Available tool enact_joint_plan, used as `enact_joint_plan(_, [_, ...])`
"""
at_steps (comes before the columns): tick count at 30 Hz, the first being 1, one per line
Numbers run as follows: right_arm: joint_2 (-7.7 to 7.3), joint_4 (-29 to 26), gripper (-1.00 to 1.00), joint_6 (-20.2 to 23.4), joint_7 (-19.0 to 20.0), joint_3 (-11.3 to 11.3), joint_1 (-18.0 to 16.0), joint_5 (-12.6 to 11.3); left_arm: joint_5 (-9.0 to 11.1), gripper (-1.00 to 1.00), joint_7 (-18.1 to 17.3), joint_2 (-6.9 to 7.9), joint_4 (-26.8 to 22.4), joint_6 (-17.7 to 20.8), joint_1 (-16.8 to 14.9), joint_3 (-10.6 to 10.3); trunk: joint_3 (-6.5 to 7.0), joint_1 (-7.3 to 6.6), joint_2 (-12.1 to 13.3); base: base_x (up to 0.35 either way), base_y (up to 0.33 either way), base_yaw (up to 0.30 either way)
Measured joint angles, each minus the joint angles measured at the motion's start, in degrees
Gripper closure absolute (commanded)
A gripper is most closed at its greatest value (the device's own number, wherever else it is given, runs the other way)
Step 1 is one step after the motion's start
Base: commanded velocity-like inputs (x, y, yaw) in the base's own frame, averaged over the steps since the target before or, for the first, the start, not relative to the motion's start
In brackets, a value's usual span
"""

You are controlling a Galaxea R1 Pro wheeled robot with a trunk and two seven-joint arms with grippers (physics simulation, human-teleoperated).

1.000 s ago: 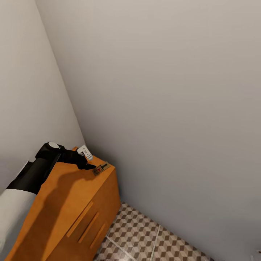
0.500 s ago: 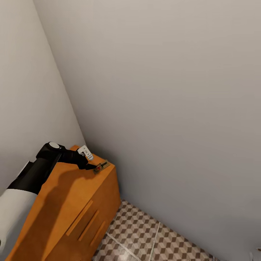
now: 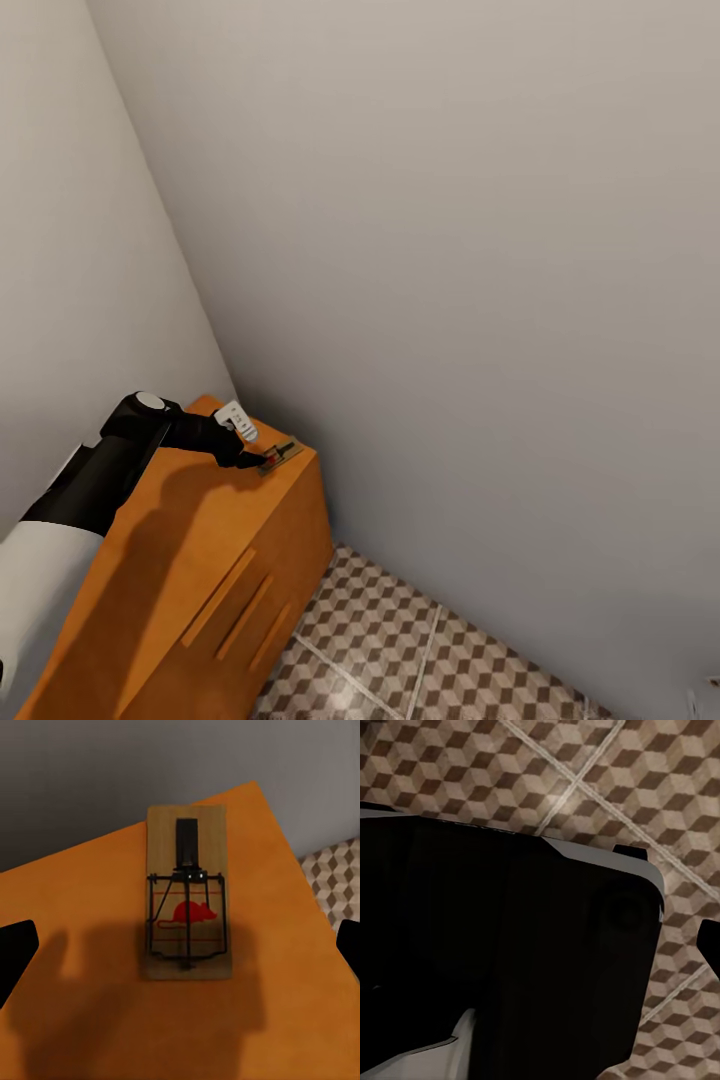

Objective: Take the four mousetraps from the cabinet in the bathroom and place them on the bathroom floor. Make sure all four end up on the same floor surface, and ensure that at least two of them are either under or directly next to the same bathroom sink.

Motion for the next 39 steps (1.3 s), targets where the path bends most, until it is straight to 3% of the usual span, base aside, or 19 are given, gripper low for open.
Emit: enact_joint_plan(39, [0.00,0.0,-1.00,0.0,0.0,0.0,0.0,0.0,0.0,-1.00,0.0,0.01,0.0,0.0,0.0,0.0,-3.35,0.00,0.0,0.000,0.000,0.000])
